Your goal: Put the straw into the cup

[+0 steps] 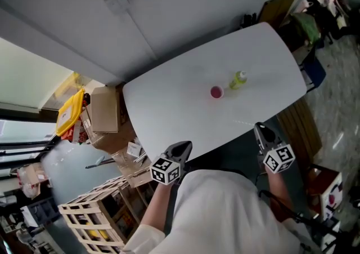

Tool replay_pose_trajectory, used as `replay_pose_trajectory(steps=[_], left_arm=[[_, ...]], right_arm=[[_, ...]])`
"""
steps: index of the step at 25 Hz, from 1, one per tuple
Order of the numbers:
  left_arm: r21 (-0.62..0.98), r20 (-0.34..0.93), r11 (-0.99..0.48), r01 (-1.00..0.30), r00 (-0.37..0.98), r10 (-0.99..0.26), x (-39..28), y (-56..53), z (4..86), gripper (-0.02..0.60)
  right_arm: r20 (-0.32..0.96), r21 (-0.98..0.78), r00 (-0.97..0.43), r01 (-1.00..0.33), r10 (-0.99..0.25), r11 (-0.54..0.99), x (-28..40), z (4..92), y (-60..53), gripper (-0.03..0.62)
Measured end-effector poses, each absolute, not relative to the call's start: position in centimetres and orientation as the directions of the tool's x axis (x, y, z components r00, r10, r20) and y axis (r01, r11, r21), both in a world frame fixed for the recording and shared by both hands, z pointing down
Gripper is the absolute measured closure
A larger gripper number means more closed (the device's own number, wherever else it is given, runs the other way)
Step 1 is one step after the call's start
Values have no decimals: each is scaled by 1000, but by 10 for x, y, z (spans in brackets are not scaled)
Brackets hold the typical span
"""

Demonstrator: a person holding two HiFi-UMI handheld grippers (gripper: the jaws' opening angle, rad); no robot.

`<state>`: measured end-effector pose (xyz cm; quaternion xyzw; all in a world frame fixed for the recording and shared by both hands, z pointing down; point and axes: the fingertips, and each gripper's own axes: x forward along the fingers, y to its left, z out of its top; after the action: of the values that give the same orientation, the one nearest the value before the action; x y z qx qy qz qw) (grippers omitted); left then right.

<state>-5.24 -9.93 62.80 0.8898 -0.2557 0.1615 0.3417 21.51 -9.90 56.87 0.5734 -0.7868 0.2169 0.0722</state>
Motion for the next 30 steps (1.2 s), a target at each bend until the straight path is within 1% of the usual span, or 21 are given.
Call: replay_pose_trajectory(steps=[8,14,17,22,30], left_arm=[[546,459,-641,-540,832,-310,-56,-128,641,580],[571,450,-648,-503,853,-265,-53,-133,645,580],[571,457,-651,-500,853,-253,-53,-135,647,580],[568,463,-642,-515,845,-269,-52,-148,644,580],[558,481,-583,-591,802,-354,-46,-164,637,580]], right_arm=[[384,-218,-325,-941,-864,257,199,572,-154,545],[398,-203,-301,-950,-867,237,187,579,-183,545],[402,-222,-289,-951,-869,213,183,587,-190,545],[395,-220,-287,-952,-873,213,179,592,-207,545],[428,-164,-351,-936,-833,311,173,609,-233,545]])
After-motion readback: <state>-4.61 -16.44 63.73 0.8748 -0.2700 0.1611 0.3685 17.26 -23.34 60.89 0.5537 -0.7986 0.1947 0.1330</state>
